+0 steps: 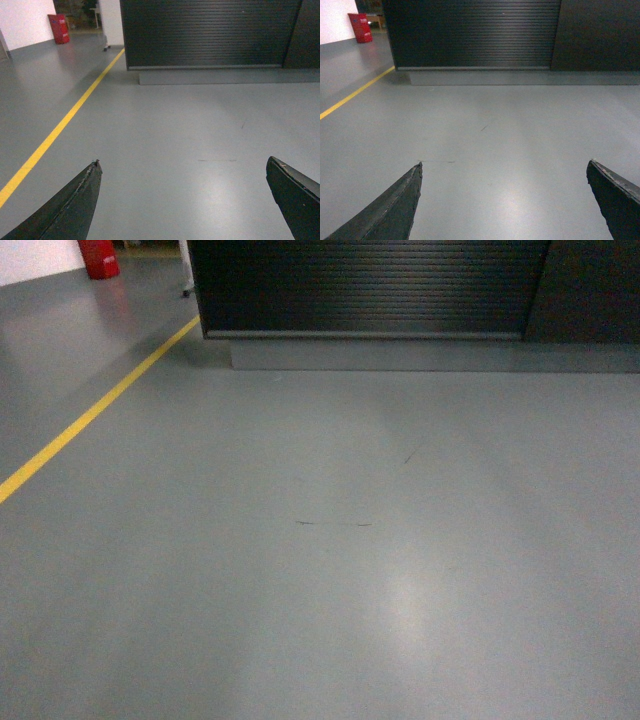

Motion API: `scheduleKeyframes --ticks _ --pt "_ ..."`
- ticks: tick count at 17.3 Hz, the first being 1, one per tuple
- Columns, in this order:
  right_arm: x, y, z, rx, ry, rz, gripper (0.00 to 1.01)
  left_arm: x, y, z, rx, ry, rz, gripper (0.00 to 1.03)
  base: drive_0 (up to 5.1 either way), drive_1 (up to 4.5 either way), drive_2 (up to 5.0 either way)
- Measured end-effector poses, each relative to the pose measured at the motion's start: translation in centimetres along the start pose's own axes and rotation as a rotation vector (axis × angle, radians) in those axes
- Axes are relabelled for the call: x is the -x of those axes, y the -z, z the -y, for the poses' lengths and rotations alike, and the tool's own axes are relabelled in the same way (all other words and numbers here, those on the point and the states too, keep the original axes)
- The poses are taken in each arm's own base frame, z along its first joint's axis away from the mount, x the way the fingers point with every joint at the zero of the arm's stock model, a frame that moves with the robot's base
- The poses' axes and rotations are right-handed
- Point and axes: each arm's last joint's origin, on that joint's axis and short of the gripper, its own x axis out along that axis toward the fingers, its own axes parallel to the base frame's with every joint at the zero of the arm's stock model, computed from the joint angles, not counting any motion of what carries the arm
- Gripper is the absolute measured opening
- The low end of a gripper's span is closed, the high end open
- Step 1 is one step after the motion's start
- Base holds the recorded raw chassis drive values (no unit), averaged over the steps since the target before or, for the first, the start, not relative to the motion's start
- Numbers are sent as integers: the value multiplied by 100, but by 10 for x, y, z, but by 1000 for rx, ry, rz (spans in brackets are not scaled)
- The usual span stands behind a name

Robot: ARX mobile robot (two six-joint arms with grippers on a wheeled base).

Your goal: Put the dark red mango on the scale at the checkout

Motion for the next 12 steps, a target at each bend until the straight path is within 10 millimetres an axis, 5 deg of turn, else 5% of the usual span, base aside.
scheduleKeyframes --ticks 3,12 --pt "0 0 0 0 0 0 98 0 0 0 0 0 0 98 0 56 -56" --pt "0 0 0 0 0 0 98 0 0 0 0 0 0 98 7 428 -415"
